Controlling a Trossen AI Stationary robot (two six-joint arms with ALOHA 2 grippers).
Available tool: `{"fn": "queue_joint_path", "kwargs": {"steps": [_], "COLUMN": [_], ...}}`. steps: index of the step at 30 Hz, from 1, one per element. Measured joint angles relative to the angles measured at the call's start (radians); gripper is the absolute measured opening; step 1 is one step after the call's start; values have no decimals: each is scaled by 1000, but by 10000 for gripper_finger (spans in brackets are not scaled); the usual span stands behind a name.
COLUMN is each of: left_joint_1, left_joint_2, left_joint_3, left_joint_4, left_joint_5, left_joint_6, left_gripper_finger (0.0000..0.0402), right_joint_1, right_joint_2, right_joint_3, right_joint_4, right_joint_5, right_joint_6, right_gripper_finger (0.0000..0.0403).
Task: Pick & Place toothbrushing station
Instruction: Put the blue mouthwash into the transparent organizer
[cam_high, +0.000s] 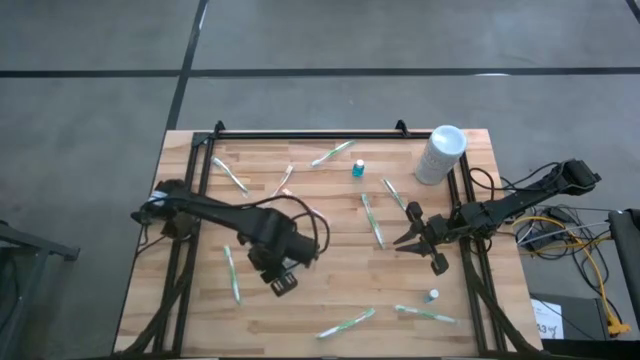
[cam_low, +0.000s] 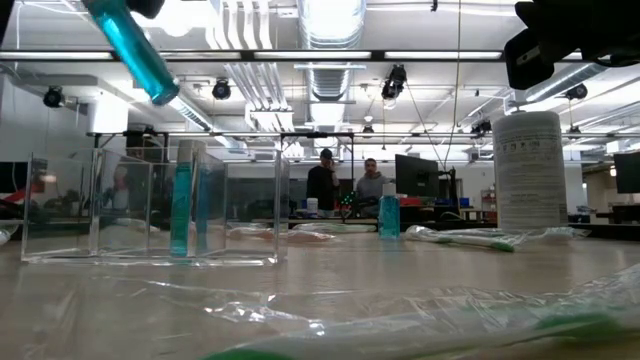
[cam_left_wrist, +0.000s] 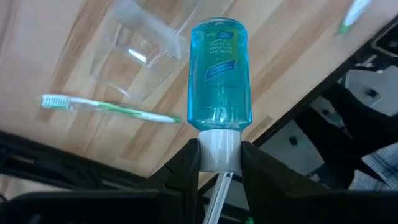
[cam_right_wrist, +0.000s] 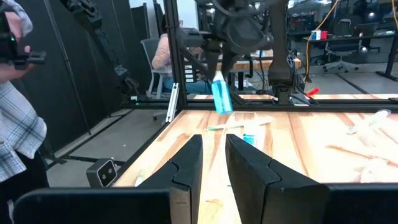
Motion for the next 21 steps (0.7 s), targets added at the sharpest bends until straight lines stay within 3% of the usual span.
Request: {"fn": "queue_joint_path", "kwargs": {"steps": [5,21], "left_joint_1": [42,167], "left_joint_2": [0,0], "left_joint_3": [-69,-202], "left_joint_4": [0,1], "left_joint_5": [56,102], "left_joint_6": [7,72], "left_gripper_finger": [103,104], "right_joint_1": [0,0], "right_joint_2": [0,0], "right_joint_3": [0,0], "right_joint_4": [0,0], "right_joint_5": [0,0], "right_joint_6": [0,0], "right_gripper_finger": [68,68]}}
